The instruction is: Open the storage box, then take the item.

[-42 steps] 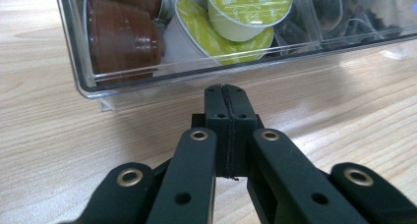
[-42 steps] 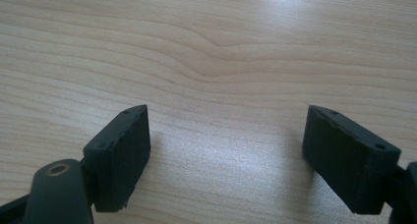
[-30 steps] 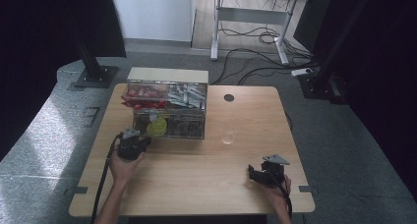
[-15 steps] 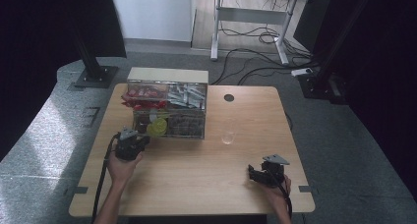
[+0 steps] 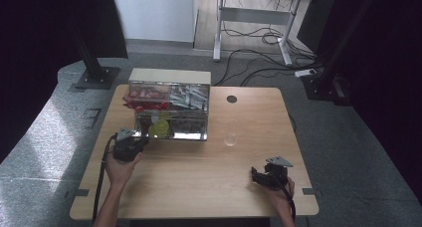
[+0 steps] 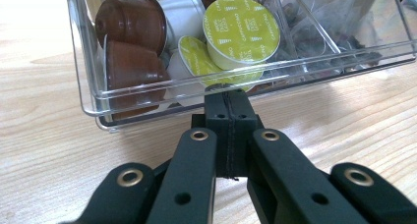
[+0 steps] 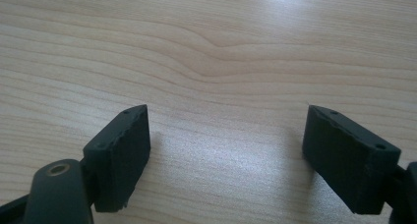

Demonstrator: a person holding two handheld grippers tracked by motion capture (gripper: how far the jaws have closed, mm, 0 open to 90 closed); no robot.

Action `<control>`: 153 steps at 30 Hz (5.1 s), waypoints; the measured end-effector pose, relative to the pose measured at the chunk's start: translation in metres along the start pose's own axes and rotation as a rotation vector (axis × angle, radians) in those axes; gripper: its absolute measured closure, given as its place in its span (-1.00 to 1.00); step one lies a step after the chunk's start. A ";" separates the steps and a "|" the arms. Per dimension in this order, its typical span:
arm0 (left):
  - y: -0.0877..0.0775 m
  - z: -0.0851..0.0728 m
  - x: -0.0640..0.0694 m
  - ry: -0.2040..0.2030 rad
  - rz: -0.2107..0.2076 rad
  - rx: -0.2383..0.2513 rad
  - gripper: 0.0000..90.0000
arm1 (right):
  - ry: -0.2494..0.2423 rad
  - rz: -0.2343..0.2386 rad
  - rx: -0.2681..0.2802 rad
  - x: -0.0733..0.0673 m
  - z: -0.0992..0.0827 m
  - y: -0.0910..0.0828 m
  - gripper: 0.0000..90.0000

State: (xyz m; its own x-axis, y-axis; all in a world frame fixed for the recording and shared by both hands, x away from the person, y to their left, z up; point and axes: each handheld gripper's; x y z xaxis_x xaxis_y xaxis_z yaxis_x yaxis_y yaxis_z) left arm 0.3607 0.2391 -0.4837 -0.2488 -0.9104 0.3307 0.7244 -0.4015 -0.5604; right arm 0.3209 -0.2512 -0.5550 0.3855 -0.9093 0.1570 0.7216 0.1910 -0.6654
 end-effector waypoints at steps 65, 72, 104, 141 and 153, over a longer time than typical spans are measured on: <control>-0.010 0.074 0.018 -0.005 -0.016 0.018 1.00 | 0.010 -0.012 -0.004 0.000 0.000 0.000 -0.59; -0.011 0.075 0.018 -0.004 -0.018 0.019 1.00 | 0.011 -0.015 0.005 -0.001 -0.001 -0.002 -0.48; -0.005 0.073 0.019 0.010 -0.033 0.007 1.00 | -0.090 0.154 0.307 -0.056 0.093 -0.047 -0.07; -0.003 0.076 0.023 0.026 -0.033 -0.018 1.00 | -0.150 0.292 0.330 -0.114 0.161 0.015 0.24; -0.004 0.077 0.023 0.026 -0.043 -0.020 1.00 | -0.144 0.287 0.329 -0.125 0.169 0.033 0.28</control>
State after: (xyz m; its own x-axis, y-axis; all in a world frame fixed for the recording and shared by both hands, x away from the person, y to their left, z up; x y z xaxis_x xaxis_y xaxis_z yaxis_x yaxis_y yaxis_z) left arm 0.4018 0.2276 -0.4150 -0.2960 -0.8945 0.3350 0.6999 -0.4417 -0.5612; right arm 0.3940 -0.0689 -0.4729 0.6554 -0.7464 0.1153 0.7093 0.5558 -0.4337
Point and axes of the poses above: each handheld gripper's, and its own axes: y roughly forward along the jaws, z roughly out of its top, x roughly to its right, and after that the axes turned 13 degrees about -y, right-handed
